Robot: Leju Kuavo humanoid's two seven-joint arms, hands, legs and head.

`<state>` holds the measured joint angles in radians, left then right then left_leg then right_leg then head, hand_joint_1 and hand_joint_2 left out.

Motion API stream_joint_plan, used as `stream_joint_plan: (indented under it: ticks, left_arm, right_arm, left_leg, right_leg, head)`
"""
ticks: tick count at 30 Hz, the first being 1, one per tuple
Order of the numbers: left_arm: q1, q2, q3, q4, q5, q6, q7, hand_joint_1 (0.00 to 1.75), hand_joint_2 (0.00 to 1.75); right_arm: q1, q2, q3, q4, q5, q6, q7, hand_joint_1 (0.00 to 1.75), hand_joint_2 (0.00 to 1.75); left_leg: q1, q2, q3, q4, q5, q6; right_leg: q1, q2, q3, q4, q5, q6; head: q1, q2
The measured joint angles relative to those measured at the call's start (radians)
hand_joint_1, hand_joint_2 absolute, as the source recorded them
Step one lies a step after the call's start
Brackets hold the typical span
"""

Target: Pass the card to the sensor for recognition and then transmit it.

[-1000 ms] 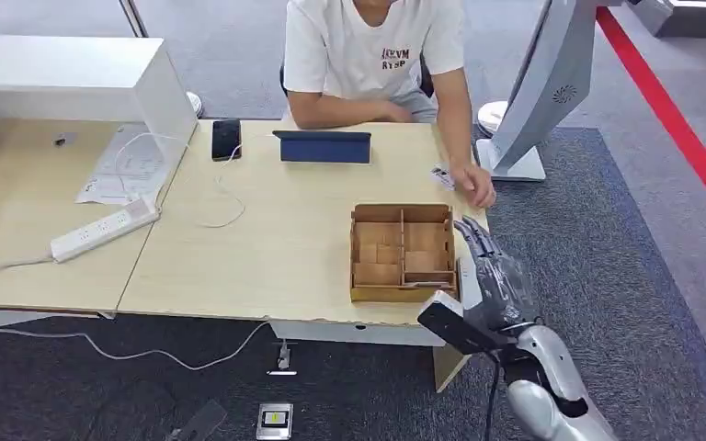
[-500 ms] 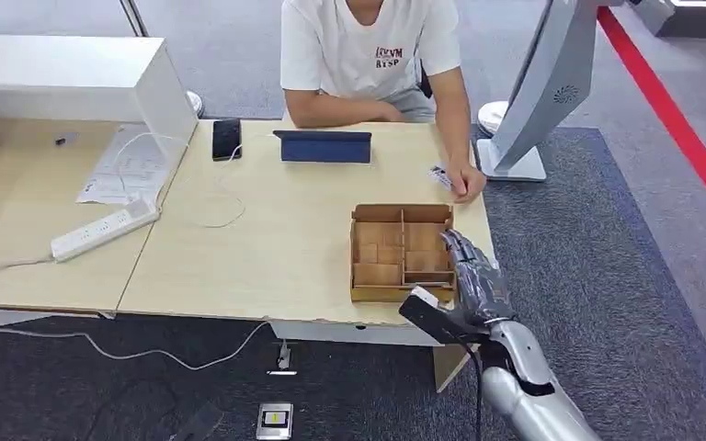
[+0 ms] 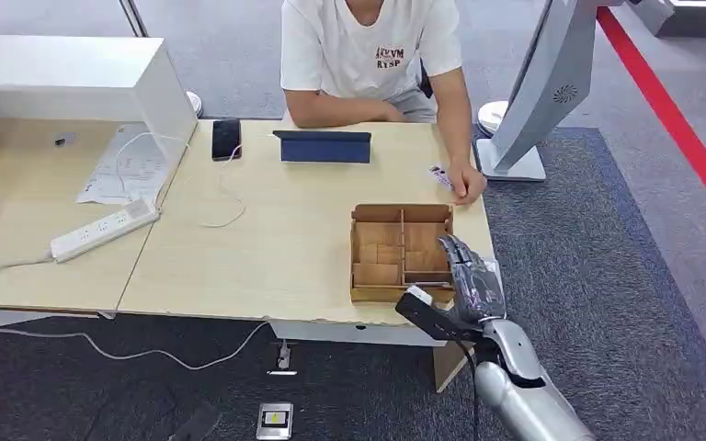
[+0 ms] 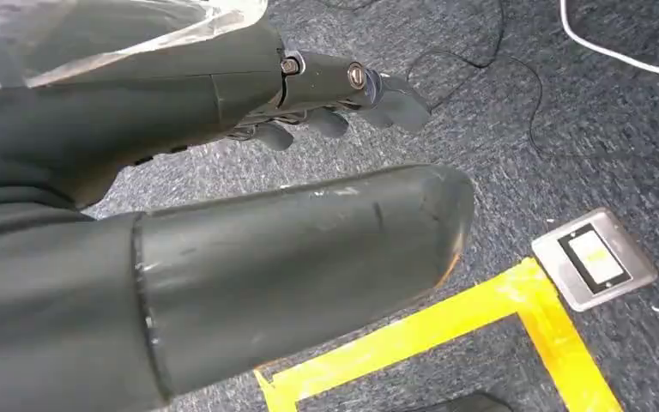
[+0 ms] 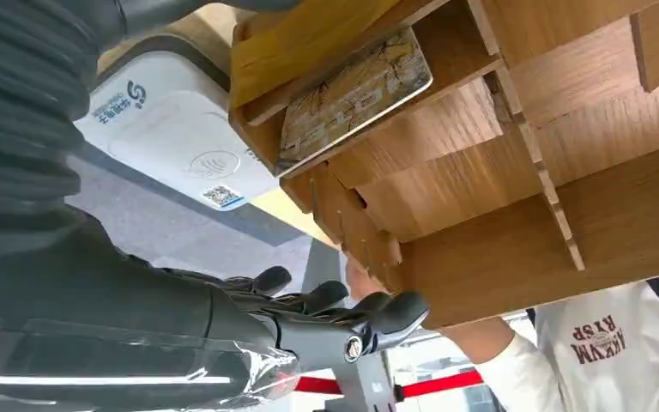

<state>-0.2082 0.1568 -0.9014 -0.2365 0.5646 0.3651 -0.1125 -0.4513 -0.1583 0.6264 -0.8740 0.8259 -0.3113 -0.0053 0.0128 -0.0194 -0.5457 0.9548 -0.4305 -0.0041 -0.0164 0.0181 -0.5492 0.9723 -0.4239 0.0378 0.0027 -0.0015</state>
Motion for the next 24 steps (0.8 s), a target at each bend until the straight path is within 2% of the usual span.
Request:
stream_joint_plan:
  ticks: [19, 24]
  left_arm:
    - [-0.001, 0.000, 0.001, 0.000, 0.000, 0.000, 0.002, 0.00, 0.00]
    - [-0.001, 0.000, 0.001, 0.000, 0.001, 0.003, -0.006, 0.00, 0.00]
  right_arm:
    - [-0.032, 0.011, 0.000, 0.078, 0.009, -0.023, -0.033, 0.00, 1.75]
    - [-0.035, 0.011, 0.000, 0.088, 0.030, -0.061, -0.052, 0.00, 1.75]
  left_leg:
    - [0.000, 0.000, 0.000, 0.000, 0.000, 0.000]
    - [0.000, 0.000, 0.000, 0.000, 0.000, 0.000]
  right_leg:
    - [0.000, 0.000, 0.000, 0.000, 0.000, 0.000]
    - [0.000, 0.000, 0.000, 0.000, 0.000, 0.000]
  head:
    - [0.000, 0.000]
    - [0.000, 0.000]
